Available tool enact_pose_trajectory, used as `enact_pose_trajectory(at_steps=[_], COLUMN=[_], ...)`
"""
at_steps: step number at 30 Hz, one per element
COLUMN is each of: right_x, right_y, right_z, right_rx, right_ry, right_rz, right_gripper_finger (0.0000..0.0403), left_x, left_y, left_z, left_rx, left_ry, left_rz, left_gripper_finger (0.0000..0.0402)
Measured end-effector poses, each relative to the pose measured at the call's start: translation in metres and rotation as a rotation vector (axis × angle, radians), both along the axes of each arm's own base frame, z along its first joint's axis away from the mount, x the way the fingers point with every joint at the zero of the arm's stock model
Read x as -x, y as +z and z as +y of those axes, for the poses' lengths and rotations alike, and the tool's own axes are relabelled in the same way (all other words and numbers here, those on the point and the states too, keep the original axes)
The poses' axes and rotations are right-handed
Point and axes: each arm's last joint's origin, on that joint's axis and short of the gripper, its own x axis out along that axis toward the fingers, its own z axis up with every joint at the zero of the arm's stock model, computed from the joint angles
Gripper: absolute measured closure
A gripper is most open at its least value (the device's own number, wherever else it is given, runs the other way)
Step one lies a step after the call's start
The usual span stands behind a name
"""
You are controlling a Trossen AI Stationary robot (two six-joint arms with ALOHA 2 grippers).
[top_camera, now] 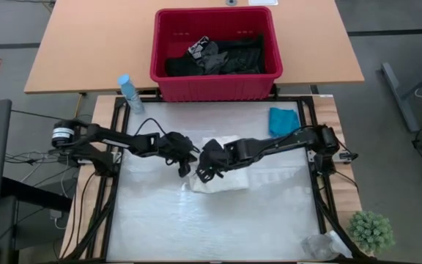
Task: Fold laundry
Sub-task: Fold the white shirt
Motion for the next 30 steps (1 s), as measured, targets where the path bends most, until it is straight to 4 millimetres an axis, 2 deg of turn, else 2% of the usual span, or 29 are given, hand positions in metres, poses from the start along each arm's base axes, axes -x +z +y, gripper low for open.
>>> enact_pose_trajectory(at_steps=[5,9,14,17,22,26,30], right_x=[0.004,0.009,0.025,0.043,0.069,0.078,0.084], right_y=[0.0,-0.008,-0.002,0.005,0.014,0.015,0.015], right_z=[0.011,0.025,0.035,0.047,0.067,0.079,0.085], right_rx=[-0.048,-0.032,-0.003,0.006,0.016,0.042,0.058], right_ry=[0.026,0.017,-0.038,-0.06,-0.085,-0.109,-0.131], right_rz=[0.026,0.082,0.138,0.195,0.273,0.28,0.289], right_gripper_finger=[0.019,0.0188,0.0188,0.0188,0.0188,0.0188,0.0188], left_x=[0.006,0.007,0.007,0.008,0.007,0.005,-0.001], left_y=[0.016,0.031,0.029,0.026,0.03,0.031,0.019], left_z=[-0.002,-0.002,0.004,0.009,0.017,0.019,0.023], left_rx=[0.039,0.032,0.236,0.319,0.333,0.339,0.371], left_ry=[-0.001,0.004,0.013,0.035,0.081,0.159,0.248], left_rz=[-0.045,-0.138,-0.138,-0.116,-0.167,-0.19,-0.145], left_gripper_finger=[0.0401,0.0402,0.0387,0.035,0.0258,0.0189,0.0153])
